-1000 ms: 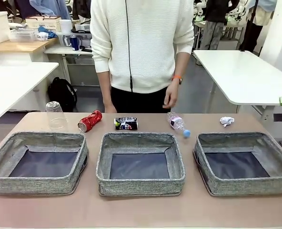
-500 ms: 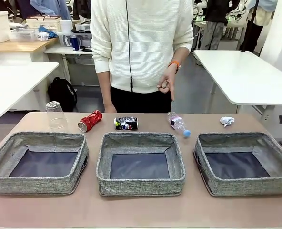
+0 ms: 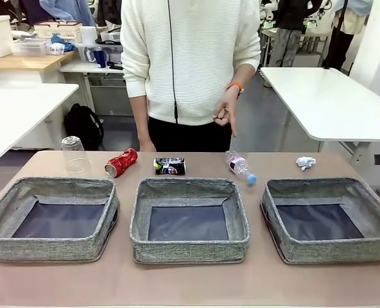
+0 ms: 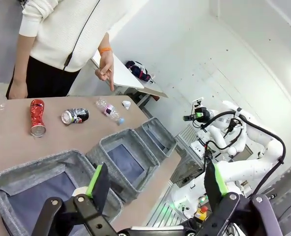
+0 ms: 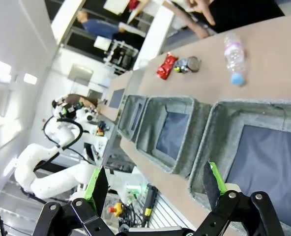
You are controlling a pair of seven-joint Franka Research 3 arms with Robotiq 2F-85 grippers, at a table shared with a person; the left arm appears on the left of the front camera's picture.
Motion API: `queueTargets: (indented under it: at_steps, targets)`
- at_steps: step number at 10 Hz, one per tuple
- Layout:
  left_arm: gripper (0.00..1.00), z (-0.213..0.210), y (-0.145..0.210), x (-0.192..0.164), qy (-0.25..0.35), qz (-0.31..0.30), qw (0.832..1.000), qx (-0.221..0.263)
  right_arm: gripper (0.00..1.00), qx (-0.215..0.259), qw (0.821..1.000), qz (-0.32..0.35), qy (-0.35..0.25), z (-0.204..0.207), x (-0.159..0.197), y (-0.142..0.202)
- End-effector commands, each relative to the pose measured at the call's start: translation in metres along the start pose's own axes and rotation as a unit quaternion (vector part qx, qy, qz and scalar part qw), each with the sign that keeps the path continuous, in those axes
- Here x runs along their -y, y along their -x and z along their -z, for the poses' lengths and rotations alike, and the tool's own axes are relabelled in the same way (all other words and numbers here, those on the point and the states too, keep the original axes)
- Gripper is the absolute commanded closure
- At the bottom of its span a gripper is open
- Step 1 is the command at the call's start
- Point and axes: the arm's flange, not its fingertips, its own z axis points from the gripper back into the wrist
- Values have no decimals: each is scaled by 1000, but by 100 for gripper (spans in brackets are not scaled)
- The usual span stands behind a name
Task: Sort the waste into the appropriate baskets.
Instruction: Pick up the waste item pointed out by the person.
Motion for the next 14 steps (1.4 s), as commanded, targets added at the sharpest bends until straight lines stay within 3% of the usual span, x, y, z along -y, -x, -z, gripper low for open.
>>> queueTargets:
  at_steps: [1, 2, 3, 4, 6, 8, 10, 11, 12, 13, 14]
  targets:
    - [0, 0, -2, 0, 7, 14, 1000, 7, 0, 8, 1000, -15, -10, 0, 1, -4]
    - [0, 0, -2, 0, 7, 14, 1000, 7, 0, 0, 1000, 0, 0, 0, 0, 0]
    - [0, 0, -2, 0, 7, 14, 1000, 7, 0, 69, 985, 108, 115, 9, -3, 2]
    - [0, 0, -2, 0, 7, 14, 1000, 7, 0, 101, 950, 109, 274, 48, -46, -22]
    - [0, 0, -2, 0, 7, 14, 1000, 7, 0, 31, 912, -1, 408, 131, -119, -76]
    - [0, 0, -2, 0, 7, 14, 1000, 7, 0, -45, 869, -47, 490, 214, -141, -116]
    - [0, 0, -2, 0, 7, 14, 1000, 7, 0, -120, 845, -104, 510, 286, -137, -118]
    - [0, 0, -2, 0, 7, 14, 1000, 7, 0, -143, 844, -118, 503, 307, -129, -114]
    - [0, 0, -2, 0, 7, 14, 1000, 7, 0, -157, 849, -89, 496, 298, -124, -114]
    - [0, 0, -2, 0, 7, 14, 1000, 7, 0, -93, 856, -112, 496, 303, -123, -91]
    - [0, 0, -2, 0, 7, 14, 1000, 7, 0, -93, 856, -112, 496, 303, -123, -91]
